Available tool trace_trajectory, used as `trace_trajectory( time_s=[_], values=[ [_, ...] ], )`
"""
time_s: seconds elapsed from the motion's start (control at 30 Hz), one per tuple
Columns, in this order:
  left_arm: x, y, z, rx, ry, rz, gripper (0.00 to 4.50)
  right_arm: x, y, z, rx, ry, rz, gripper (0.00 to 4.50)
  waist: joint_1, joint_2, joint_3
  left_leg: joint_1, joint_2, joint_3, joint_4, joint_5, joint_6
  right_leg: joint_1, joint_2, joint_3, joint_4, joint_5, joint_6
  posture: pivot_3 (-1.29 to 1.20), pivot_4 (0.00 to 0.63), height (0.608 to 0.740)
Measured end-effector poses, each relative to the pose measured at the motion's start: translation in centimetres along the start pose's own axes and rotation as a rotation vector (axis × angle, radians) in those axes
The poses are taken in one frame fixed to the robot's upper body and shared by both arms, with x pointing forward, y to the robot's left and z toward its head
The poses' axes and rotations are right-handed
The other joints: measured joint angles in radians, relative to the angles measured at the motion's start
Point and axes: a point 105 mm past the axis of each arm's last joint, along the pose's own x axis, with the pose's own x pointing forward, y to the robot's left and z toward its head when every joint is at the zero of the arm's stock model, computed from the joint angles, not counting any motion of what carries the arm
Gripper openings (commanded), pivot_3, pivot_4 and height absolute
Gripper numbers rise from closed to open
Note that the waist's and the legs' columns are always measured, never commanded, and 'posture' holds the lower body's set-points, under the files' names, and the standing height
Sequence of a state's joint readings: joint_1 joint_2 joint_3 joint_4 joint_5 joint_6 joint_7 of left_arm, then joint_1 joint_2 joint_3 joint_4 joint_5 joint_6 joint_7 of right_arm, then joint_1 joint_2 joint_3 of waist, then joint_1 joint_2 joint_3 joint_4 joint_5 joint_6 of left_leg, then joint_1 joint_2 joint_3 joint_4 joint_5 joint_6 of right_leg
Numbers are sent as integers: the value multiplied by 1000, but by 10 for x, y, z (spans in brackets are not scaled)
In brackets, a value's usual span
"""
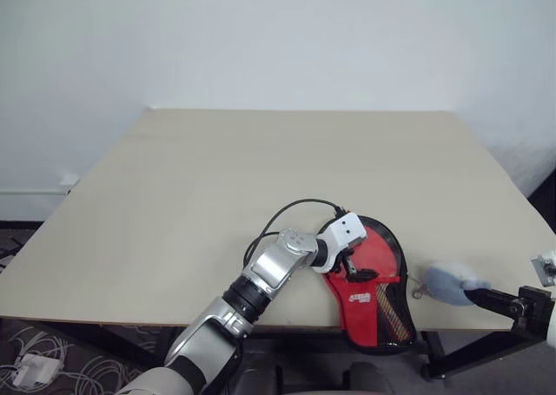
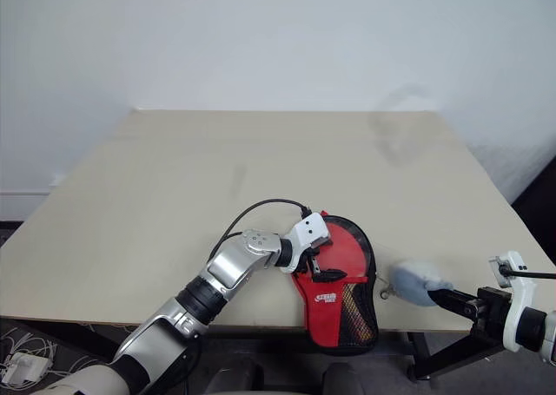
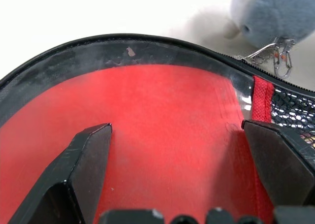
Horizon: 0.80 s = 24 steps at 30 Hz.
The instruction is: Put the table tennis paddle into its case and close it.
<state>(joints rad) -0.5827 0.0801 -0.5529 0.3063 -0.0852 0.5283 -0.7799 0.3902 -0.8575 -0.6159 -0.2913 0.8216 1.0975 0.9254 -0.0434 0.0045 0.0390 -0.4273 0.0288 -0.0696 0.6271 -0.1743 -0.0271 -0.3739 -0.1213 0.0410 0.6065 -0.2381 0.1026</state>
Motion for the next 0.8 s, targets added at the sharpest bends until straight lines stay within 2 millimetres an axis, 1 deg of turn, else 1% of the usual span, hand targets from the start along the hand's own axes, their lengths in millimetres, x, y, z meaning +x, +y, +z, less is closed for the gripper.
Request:
trace_trajectory(
  time_s=[0.2,0.37,0.47,0.63,0.73,0.8],
  values=[
    [1,-1,0,-2,-3,-3,4500,-12,7,-12,-54,78,49,20,8,-1,0,0,-1,0,1,-1,1,0,-1,0,0,-1,1,0,0,740],
    [1,-1,0,-9,-6,-2,4500,-19,25,-28,-118,193,115,20,20,-1,0,0,-1,0,2,-3,0,0,-1,0,-1,-1,2,0,0,740],
    [1,-1,-1,-17,-5,2,4500,-21,34,-33,-156,233,159,20,20,-4,-1,0,-1,0,3,-3,0,0,-2,-1,-1,-1,2,0,0,740],
    [1,-1,-1,-25,-8,7,4500,-26,36,-38,-192,287,181,20,19,-6,-3,0,-1,1,4,-3,1,0,-2,-1,-3,-1,2,0,0,740],
    [2,-2,-1,-30,-13,8,4500,-36,36,-45,-207,334,192,20,20,-6,-3,0,-1,1,4,-5,1,0,-2,-1,-4,-2,2,0,0,740],
    [1,-1,-1,-36,-12,11,4500,-40,38,-46,-231,349,209,20,20,-7,-3,0,-1,1,4,-5,1,0,-2,-1,-4,-1,2,0,0,740]
  ],
)
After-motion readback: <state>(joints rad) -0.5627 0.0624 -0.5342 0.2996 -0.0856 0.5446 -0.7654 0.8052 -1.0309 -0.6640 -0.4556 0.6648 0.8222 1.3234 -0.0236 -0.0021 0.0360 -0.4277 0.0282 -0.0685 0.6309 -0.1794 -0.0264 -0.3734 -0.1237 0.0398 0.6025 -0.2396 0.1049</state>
